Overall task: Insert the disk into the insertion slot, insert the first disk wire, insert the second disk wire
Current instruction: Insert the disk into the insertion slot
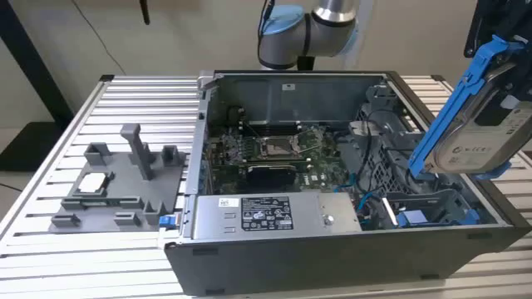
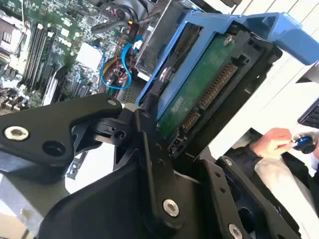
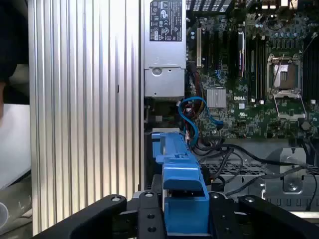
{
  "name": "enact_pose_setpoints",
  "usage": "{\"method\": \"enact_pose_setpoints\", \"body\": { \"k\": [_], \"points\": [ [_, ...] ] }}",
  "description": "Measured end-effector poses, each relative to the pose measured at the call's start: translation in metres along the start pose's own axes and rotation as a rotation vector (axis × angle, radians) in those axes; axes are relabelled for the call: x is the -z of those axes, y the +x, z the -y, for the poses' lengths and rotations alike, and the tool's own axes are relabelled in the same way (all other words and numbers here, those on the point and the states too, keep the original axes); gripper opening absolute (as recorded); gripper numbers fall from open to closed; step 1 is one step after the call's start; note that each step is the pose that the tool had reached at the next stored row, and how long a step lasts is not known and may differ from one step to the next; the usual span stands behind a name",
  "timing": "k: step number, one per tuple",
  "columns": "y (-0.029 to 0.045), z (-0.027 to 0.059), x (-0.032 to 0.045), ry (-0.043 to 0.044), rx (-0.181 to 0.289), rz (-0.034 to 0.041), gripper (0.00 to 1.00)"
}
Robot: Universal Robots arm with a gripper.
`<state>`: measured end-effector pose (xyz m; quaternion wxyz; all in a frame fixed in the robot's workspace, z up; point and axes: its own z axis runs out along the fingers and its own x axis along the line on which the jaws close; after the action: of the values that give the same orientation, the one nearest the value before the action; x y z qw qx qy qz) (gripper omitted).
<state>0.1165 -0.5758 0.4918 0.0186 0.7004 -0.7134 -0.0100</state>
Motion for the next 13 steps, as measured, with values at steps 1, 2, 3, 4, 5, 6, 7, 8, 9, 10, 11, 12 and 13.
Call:
{"method": "enact_pose_setpoints", "body": {
  "k": [1, 2, 3, 4, 5, 6, 7, 8, 9, 10, 11, 12, 13],
  "points": [
    [0.0000, 0.0000, 0.0000, 0.0000, 0.000, -0.0001, 0.33],
    [0.0000, 0.0000, 0.0000, 0.0001, 0.000, -0.0012, 0.33],
    [0.0000, 0.0000, 0.0000, 0.0000, 0.000, -0.0022, 0.33],
    [0.0000, 0.0000, -0.0002, 0.0001, 0.000, -0.0022, 0.33],
    [0.0000, 0.0000, -0.0003, 0.0000, 0.000, -0.0022, 0.33],
    [0.0000, 0.0000, -0.0005, 0.0000, 0.000, -0.0021, 0.33],
    [0.0000, 0.0000, -0.0008, 0.0001, 0.000, -0.0021, 0.33],
    [0.0000, 0.0000, -0.0012, 0.0000, 0.000, -0.0022, 0.33],
    [0.0000, 0.0001, -0.0017, 0.0000, 0.000, -0.0021, 0.33],
    [0.0000, 0.0001, -0.0021, 0.0001, 0.000, -0.0021, 0.33],
    [0.0000, 0.0001, -0.0025, 0.0001, 0.000, -0.0021, 0.33],
    [0.0000, 0.0001, -0.0029, 0.0001, 0.000, -0.0021, 0.33],
    [0.0000, 0.0001, -0.0033, 0.0001, 0.000, -0.0022, 0.33]
  ]
}}
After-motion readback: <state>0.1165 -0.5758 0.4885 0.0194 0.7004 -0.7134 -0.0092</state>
